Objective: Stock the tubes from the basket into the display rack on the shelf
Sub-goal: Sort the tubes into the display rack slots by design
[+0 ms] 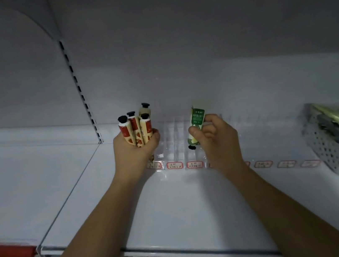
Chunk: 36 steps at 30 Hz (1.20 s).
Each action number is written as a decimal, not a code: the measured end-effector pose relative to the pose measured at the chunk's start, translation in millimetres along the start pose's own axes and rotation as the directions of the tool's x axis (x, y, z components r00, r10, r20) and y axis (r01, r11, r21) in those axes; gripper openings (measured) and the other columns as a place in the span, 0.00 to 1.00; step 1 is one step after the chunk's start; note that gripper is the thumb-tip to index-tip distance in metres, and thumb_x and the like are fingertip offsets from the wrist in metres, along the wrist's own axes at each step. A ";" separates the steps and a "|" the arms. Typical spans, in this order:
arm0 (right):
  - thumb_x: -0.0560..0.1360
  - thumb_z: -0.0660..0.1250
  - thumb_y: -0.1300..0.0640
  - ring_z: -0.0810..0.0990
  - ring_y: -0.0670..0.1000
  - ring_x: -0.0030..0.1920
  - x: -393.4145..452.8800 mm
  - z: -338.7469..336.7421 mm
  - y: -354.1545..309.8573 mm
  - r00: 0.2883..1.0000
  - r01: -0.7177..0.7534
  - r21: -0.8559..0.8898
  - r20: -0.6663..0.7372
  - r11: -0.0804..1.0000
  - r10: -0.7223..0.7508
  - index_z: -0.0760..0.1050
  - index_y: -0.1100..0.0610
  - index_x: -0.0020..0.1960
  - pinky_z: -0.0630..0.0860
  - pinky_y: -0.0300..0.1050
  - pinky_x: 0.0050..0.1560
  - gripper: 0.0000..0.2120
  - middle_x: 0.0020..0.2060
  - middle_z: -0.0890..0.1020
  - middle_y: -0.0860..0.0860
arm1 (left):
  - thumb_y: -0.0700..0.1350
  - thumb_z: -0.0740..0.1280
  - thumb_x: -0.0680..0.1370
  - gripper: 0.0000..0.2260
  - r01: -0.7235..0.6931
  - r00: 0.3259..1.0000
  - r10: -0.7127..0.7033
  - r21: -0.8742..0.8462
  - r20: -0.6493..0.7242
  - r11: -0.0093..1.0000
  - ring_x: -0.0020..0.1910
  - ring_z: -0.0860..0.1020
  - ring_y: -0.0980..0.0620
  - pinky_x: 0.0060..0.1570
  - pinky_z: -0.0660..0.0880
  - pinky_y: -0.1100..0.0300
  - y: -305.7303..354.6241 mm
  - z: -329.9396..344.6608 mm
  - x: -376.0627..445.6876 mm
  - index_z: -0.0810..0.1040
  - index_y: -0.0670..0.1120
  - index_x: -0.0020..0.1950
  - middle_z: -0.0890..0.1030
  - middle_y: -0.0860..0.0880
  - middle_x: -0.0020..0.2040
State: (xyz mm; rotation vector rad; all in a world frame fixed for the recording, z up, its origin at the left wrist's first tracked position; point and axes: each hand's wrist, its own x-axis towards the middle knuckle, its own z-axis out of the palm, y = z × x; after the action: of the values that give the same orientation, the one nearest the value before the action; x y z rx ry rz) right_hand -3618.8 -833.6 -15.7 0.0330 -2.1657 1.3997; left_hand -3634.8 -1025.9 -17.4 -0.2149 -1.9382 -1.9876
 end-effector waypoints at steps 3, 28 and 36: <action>0.74 0.75 0.52 0.80 0.41 0.32 4.0 1.5 5.6 0.999 -0.037 0.032 -0.028 0.999 0.038 0.76 0.51 0.46 0.80 0.44 0.45 0.08 0.25 0.78 0.41 | 0.35 0.75 0.74 0.05 -0.053 0.998 0.054 0.028 -0.014 0.998 0.37 0.84 0.51 0.39 0.81 0.63 0.4 0.4 3.1 0.79 0.39 0.46 0.83 0.42 0.40; 0.77 0.72 0.61 0.86 0.52 0.42 -8.3 -0.8 7.0 0.990 -0.120 0.248 -0.042 0.961 0.135 0.78 0.61 0.52 0.84 0.47 0.45 0.06 0.43 0.84 0.51 | 0.35 0.72 0.76 0.06 0.086 0.976 -0.099 -0.075 -0.193 0.994 0.35 0.84 0.52 0.35 0.79 0.63 2.2 -5.0 3.2 0.80 0.45 0.43 0.84 0.50 0.36; 0.74 0.75 0.59 0.85 0.53 0.41 -8.2 0.1 -1.1 0.990 -0.076 0.212 -0.098 0.974 0.099 0.79 0.49 0.46 0.83 0.59 0.46 0.07 0.40 0.85 0.51 | 0.37 0.73 0.76 0.04 0.156 0.966 -0.172 -0.100 -0.192 0.983 0.31 0.82 0.54 0.28 0.74 0.68 6.6 -3.5 3.9 0.80 0.41 0.47 0.82 0.44 0.38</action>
State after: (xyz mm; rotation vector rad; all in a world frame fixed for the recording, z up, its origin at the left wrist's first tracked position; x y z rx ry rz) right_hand -3611.6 -836.4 -18.5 -0.0601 -1.9470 1.6348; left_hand -3635.6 -1029.9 -10.0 0.1253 -1.7984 -2.1071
